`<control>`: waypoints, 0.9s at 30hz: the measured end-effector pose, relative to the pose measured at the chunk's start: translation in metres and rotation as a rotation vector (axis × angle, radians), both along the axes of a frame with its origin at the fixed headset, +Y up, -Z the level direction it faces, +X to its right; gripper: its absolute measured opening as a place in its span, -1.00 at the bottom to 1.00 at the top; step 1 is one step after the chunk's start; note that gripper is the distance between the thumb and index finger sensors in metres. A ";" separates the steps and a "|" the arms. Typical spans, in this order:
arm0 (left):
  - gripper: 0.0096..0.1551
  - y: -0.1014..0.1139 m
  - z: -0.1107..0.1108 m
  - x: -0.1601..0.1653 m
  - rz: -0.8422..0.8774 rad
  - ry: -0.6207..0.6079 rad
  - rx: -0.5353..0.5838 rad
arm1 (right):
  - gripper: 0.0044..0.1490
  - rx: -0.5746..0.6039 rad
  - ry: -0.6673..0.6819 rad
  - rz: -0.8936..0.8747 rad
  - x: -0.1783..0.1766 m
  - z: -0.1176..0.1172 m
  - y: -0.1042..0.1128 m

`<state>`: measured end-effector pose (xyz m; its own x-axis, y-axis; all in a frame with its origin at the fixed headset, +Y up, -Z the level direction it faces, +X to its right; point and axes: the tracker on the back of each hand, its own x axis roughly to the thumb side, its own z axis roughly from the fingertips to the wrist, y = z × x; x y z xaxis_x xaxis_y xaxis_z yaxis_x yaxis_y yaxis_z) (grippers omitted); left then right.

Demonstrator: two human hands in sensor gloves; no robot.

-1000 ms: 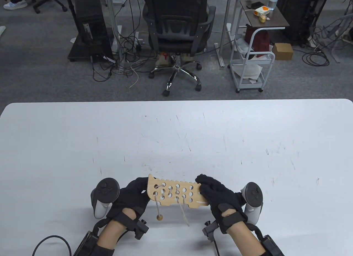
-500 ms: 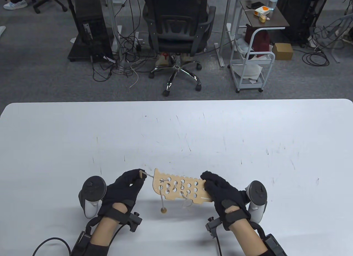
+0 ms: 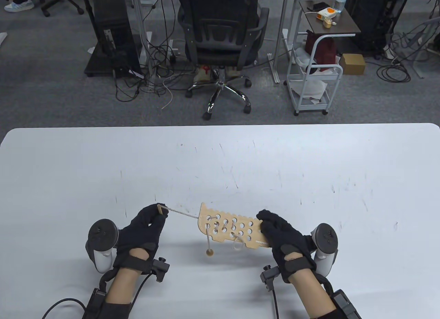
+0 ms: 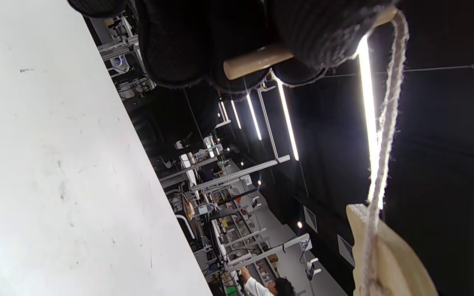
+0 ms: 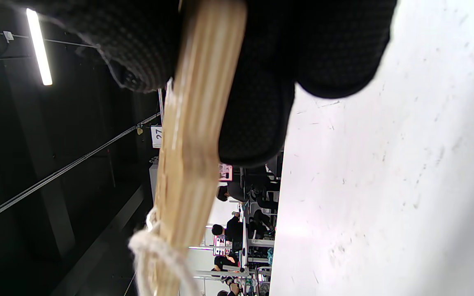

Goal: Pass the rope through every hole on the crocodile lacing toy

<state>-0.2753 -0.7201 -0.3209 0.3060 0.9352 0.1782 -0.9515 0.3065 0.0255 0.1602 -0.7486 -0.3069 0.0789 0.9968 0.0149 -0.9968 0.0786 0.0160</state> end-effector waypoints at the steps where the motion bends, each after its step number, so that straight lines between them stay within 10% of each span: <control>1: -0.50 0.000 0.000 -0.002 0.007 0.007 -0.001 | -0.42 -0.003 -0.004 0.002 0.001 0.000 0.000; 27: -0.50 -0.002 0.000 -0.041 0.238 0.152 0.023 | -0.42 -0.047 -0.116 0.007 0.030 -0.014 -0.010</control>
